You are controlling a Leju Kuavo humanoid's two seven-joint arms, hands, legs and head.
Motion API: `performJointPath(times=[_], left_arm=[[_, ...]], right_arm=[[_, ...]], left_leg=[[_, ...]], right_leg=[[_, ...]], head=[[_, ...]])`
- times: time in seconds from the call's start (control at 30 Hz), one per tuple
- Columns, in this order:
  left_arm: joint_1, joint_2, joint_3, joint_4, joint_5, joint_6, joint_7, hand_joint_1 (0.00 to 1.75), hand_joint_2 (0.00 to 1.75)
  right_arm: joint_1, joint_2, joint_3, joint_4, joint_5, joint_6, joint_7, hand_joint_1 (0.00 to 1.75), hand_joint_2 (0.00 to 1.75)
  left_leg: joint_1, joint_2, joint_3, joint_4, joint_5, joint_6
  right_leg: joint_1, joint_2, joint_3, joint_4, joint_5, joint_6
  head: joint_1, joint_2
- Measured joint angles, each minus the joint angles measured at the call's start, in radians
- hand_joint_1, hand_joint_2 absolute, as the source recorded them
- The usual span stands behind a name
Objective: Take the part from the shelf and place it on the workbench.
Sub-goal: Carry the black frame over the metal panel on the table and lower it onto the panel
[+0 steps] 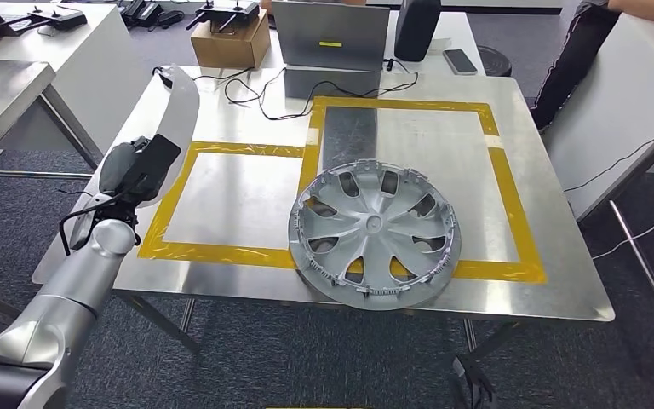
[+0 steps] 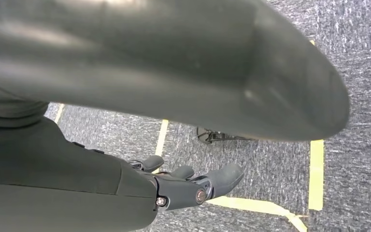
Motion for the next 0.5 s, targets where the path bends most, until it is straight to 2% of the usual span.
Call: performJointPath(times=[0.2, 0.5], left_arm=[[-0.042, -0.019, -0.016, 0.012, -0.002, 0.001, 0.022, 1.75, 1.75], [-0.063, -0.039, -0.018, 0.03, 0.0, 0.004, 0.011, 1.75, 1.75]], right_arm=[[0.0, 0.0, 0.0, 0.0, 0.002, 0.0, -0.002, 0.0, 0.0], [0.0, 0.0, 0.0, 0.0, 0.011, 0.005, 0.014, 0.0, 0.0]], left_leg=[[0.0, 0.0, 0.0, 0.0, 0.0, 0.0], [0.0, 0.0, 0.0, 0.0, 0.0, 0.0]], right_leg=[[0.0, 0.0, 0.0, 0.0, 0.0, 0.0], [0.0, 0.0, 0.0, 0.0, 0.0, 0.0]], head=[[0.0, 0.0], [0.0, 0.0]])
